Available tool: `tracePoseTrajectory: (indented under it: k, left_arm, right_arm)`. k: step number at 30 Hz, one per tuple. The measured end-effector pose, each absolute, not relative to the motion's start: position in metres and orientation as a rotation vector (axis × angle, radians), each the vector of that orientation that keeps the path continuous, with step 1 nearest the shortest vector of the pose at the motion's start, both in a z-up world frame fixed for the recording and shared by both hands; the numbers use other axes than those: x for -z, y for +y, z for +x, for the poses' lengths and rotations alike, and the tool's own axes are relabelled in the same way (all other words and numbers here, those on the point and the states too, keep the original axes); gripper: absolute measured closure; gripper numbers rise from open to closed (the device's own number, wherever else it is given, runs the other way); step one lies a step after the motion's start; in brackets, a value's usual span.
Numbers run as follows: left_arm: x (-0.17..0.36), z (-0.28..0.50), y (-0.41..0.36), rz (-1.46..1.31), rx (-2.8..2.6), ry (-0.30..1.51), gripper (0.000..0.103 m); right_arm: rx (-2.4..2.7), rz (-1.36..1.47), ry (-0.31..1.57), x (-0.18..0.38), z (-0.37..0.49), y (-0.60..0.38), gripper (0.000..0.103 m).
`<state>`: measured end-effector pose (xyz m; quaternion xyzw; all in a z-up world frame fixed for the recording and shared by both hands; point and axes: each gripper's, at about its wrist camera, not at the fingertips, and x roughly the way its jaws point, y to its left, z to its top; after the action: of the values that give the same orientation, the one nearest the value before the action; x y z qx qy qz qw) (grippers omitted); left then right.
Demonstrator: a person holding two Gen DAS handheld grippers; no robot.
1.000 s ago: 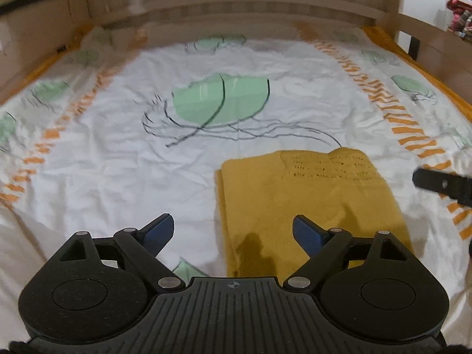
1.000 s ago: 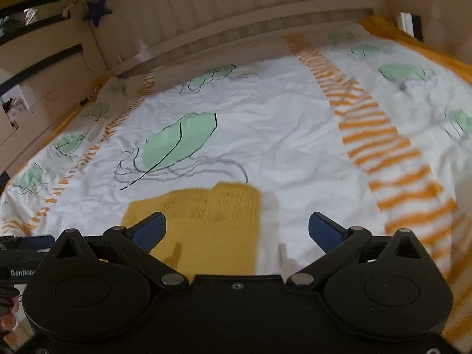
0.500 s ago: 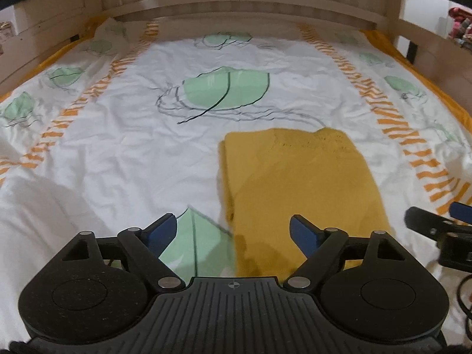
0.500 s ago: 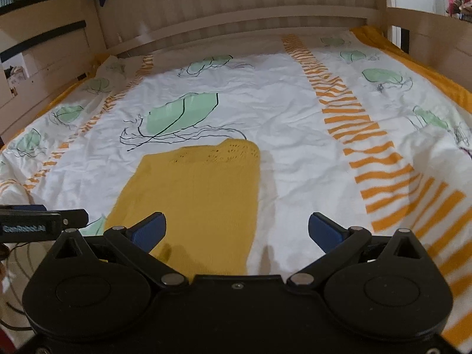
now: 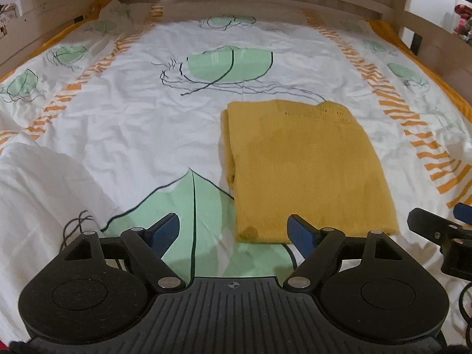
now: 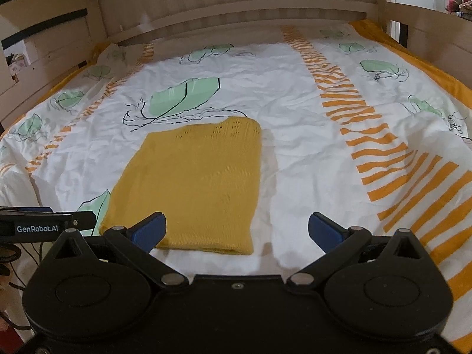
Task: Fold small clothes
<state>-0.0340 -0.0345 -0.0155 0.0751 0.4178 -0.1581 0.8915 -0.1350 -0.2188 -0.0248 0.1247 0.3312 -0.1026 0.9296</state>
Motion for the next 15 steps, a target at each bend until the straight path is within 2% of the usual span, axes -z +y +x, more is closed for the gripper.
tracePoseTrajectory:
  k: [15]
  left_arm:
    - [0.027,-0.033,-0.027,0.132,0.301,0.935,0.023]
  right_arm:
    - [0.185,0.239,0.704,0.030,-0.131,-0.211,0.001]
